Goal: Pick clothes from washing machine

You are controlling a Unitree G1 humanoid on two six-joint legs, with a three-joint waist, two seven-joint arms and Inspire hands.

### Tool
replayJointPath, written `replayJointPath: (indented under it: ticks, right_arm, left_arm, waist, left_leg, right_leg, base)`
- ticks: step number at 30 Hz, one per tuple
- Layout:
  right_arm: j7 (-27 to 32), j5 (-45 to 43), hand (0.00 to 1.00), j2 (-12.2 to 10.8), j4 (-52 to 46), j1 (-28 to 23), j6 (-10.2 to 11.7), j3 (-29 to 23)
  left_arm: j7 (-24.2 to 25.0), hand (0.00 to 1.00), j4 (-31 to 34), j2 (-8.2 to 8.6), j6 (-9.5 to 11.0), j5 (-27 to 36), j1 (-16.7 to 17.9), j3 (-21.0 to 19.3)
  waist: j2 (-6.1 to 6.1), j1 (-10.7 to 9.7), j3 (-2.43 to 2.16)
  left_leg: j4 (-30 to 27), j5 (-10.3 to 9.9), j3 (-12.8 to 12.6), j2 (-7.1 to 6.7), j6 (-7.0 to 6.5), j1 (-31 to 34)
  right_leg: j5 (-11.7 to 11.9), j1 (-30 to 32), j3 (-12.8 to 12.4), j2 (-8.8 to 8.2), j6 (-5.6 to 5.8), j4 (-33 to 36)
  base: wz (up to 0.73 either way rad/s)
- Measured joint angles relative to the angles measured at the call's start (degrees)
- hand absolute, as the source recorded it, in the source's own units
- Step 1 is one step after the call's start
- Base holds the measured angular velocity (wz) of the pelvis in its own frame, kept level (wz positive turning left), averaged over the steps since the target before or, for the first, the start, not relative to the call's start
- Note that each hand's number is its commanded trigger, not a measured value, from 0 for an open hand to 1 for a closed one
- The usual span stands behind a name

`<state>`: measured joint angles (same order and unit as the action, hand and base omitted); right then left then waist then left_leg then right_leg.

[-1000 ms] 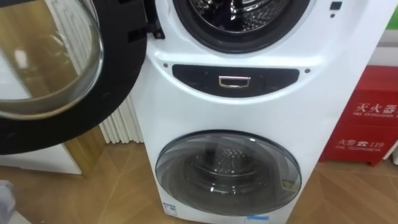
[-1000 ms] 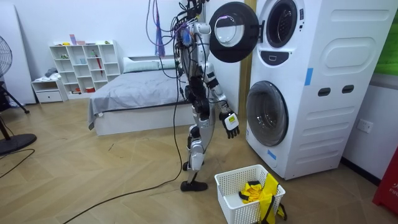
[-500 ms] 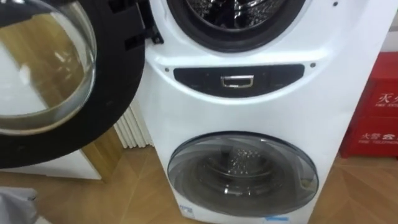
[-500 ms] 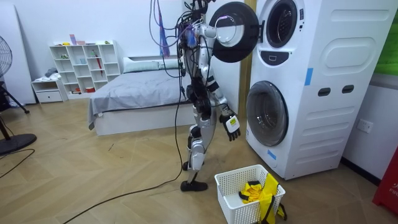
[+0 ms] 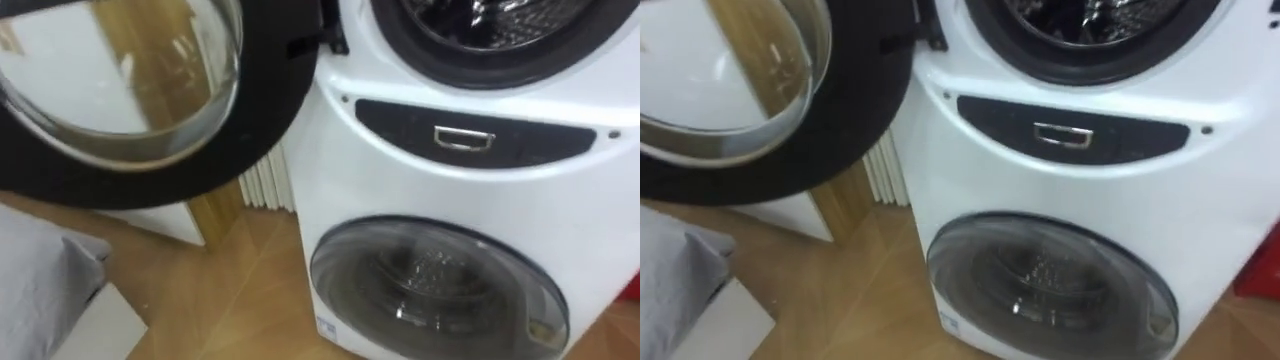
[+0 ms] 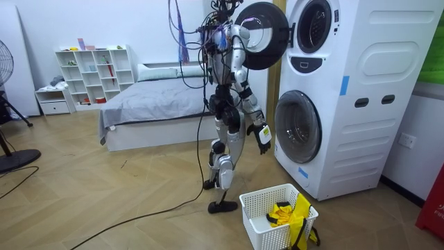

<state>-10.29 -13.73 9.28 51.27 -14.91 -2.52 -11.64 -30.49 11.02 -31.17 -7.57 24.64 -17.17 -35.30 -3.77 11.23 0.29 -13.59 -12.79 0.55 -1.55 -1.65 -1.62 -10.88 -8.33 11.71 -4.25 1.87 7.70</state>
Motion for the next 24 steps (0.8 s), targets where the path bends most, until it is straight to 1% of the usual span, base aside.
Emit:
replayJointPath:
  ticks: [1,2,3,4,5,6,7,10,11,12,13,15,16,17,18,19,20,21,22,24]
  right_arm:
    - [-0.1,0.3,0.00,0.0,0.0,0.1,0.0,0.0]
    - [-0.2,1.0,0.00,0.0,-0.1,0.2,0.0,0.1]
    - [-0.3,1.5,0.00,0.0,-0.1,0.2,0.0,0.2]
    - [-0.3,1.9,0.00,0.0,0.0,0.1,0.0,0.3]
    - [-0.3,2.8,0.00,0.0,0.1,0.0,0.0,0.7]
    - [-0.2,4.0,0.00,0.1,0.0,-0.3,0.0,1.4]
    - [0.0,4.4,0.00,0.1,0.0,-0.4,0.0,1.5]
    - [0.6,4.8,0.00,0.2,0.0,-0.2,0.0,2.0]
    - [0.8,4.9,0.00,0.2,0.1,0.0,0.0,2.4]
    - [0.9,5.3,0.00,0.2,0.3,0.2,0.0,3.2]
    - [0.9,5.6,0.00,0.2,0.5,0.2,0.0,3.6]
    - [0.8,6.9,0.00,0.1,0.7,0.3,-0.1,5.6]
    - [0.8,7.2,0.00,0.1,0.7,0.2,-0.1,6.0]
    - [0.8,7.6,0.00,0.0,0.8,0.4,0.0,6.6]
    - [0.9,7.7,0.00,-0.1,1.2,0.7,0.0,7.6]
    - [0.9,7.7,0.00,-0.1,1.4,0.9,0.0,8.0]
    - [0.8,7.7,0.00,-0.2,1.6,1.5,0.1,8.3]
    - [0.8,8.4,0.00,-0.3,2.1,2.0,0.1,8.7]
    - [0.8,9.0,0.00,-0.3,2.5,2.1,0.1,9.0]
    - [0.7,9.5,0.00,-0.1,2.6,2.5,0.1,10.5]
  left_arm:
    - [0.1,0.00,2.1,-0.12,0.9,-0.2,-0.5,0.0]
    - [0.3,0.00,5.8,-0.70,2.8,-0.4,-0.9,0.0]
    - [1.1,0.00,8.0,-1.46,4.6,-0.6,-0.9,0.0]
    - [1.6,0.00,8.8,-1.59,5.2,-0.6,-0.9,0.0]
    - [2.6,0.00,10.2,-1.47,5.5,-0.6,-0.9,0.2]
    - [3.4,0.00,11.7,-1.26,5.5,-0.7,-0.9,0.5]
    - [3.8,0.00,12.5,-1.19,5.5,-0.9,-0.9,0.7]
    - [6.5,0.00,16.0,0.49,5.7,-2.9,-0.8,1.9]
    - [7.5,0.00,17.0,1.69,5.8,-4.1,-0.5,2.6]
    - [8.4,0.00,17.7,2.99,6.0,-5.3,-0.2,3.5]
    - [8.8,0.00,18.0,3.73,6.2,-6.0,0.0,3.9]
    - [10.8,0.00,20.2,6.56,6.7,-6.8,2.4,6.8]
    - [11.4,0.00,20.7,7.53,6.8,-6.8,2.9,7.7]
    - [12.7,0.00,21.2,9.45,7.4,-6.8,3.7,9.8]
    - [13.9,0.00,21.2,11.14,7.5,-6.8,4.4,11.9]
    - [14.4,0.00,21.2,11.94,7.5,-6.6,4.9,12.8]
    - [15.2,0.00,21.2,13.36,7.9,-6.4,5.9,14.3]
    - [15.8,0.00,21.7,14.39,9.2,-6.1,6.3,15.1]
    - [16.0,0.00,21.7,14.62,9.8,-6.1,6.7,15.5]
    - [17.7,0.00,21.6,16.08,12.8,-6.4,8.5,16.8]
  waist:
    - [-0.04,-0.1,0.07]
    - [-0.31,-0.8,0.30]
    - [-0.36,-1.5,0.57]
    - [-0.50,-1.8,0.51]
    - [-0.84,-2.5,0.31]
    - [-0.94,-3.1,0.22]
    - [-0.99,-3.2,0.18]
    - [-0.80,-4.0,0.21]
    - [-0.71,-4.6,0.15]
    - [-0.36,-4.9,0.04]
    - [-0.13,-5.0,-0.08]
    - [0.92,-5.3,-0.70]
    - [1.03,-5.4,-0.75]
    - [1.81,-5.8,-0.39]
    - [2.48,-6.0,-0.43]
    - [2.78,-6.2,-0.38]
    - [3.23,-6.5,-0.38]
    - [3.52,-6.8,-0.50]
    - [3.52,-6.9,-0.50]
    - [3.77,-7.6,-0.47]
  left_leg:
    - [0.0,0.0,-0.1,-0.09,-0.02,0.0]
    - [0.1,0.0,-0.2,-0.21,-0.06,-0.1]
    - [0.1,0.1,-0.3,-0.30,-0.13,-0.1]
    - [0.1,0.1,-0.4,-0.32,-0.15,-0.1]
    - [0.1,0.1,-0.5,-0.33,-0.16,-0.1]
    - [0.1,0.1,-0.6,-0.29,-0.16,-0.2]
    - [0.1,0.1,-0.7,-0.23,-0.16,-0.2]
    - [0.1,0.1,-1.3,-0.09,-0.15,0.1]
    - [0.1,0.1,-1.3,-0.10,-0.15,0.1]
    - [0.1,0.1,-1.4,-0.10,-0.16,0.0]
    - [0.1,0.1,-1.6,-0.10,-0.16,0.0]
    - [0.0,0.1,-1.7,-0.09,-0.18,-0.2]
    - [0.0,0.1,-1.6,-0.10,-0.18,-0.3]
    - [-0.1,0.1,-1.5,-0.12,-0.18,-0.6]
    - [-0.1,0.1,-1.4,-0.11,-0.19,-0.6]
    - [-0.1,0.1,-1.4,-0.11,-0.19,-0.5]
    - [-0.1,0.1,-1.4,-0.11,-0.20,-0.4]
    - [0.0,0.1,-1.3,-0.11,-0.24,-0.3]
    - [0.0,0.1,-1.2,-0.12,-0.26,-0.3]
    - [0.0,0.0,-0.3,-0.32,-0.38,0.1]
  right_leg:
    - [0.0,-0.1,0.0,-0.07,0.00,0.0]
    - [0.0,-0.2,-0.1,-0.21,0.01,0.0]
    - [0.0,-0.3,-0.1,-0.30,0.01,0.0]
    - [0.0,-0.3,-0.1,-0.33,0.01,0.1]
    - [0.0,-0.4,0.0,-0.38,0.03,0.1]
    - [0.0,-0.4,0.0,-0.37,0.07,0.1]
    - [-0.1,-0.3,0.0,-0.35,0.11,0.1]
    - [-0.1,0.1,-0.1,-0.32,0.19,0.1]
    - [-0.1,0.2,-0.1,-0.35,0.21,0.2]
    - [-0.2,0.3,-0.2,-0.38,0.26,0.3]
    - [-0.2,0.3,-0.3,-0.39,0.28,0.4]
    - [-0.2,0.2,-0.4,-0.43,0.30,0.5]
    - [-0.2,0.1,-0.3,-0.45,0.30,0.5]
    - [-0.2,0.0,0.0,-0.48,0.33,0.5]
    - [-0.2,0.0,0.0,-0.48,0.33,0.6]
    - [-0.2,0.1,0.0,-0.48,0.33,0.8]
    - [-0.2,0.3,0.1,-0.52,0.33,1.1]
    - [-0.2,0.2,0.5,-0.54,0.34,1.1]
    - [-0.2,0.2,0.9,-0.56,0.33,1.1]
    - [-0.2,0.1,2.0,-0.74,0.34,1.2]
  base:
    - [-0.06]
    - [-0.07]
    - [-0.06]
    - [0.00]
    - [0.00]
    - [-0.03]
    - [-0.08]
    - [-0.09]
    - [-0.03]
    - [-0.04]
    - [-0.08]
    - [-0.02]
    - [0.05]
    - [0.08]
    - [0.05]
    - [0.03]
    - [0.00]
    - [0.03]
    - [0.07]
    - [0.19]
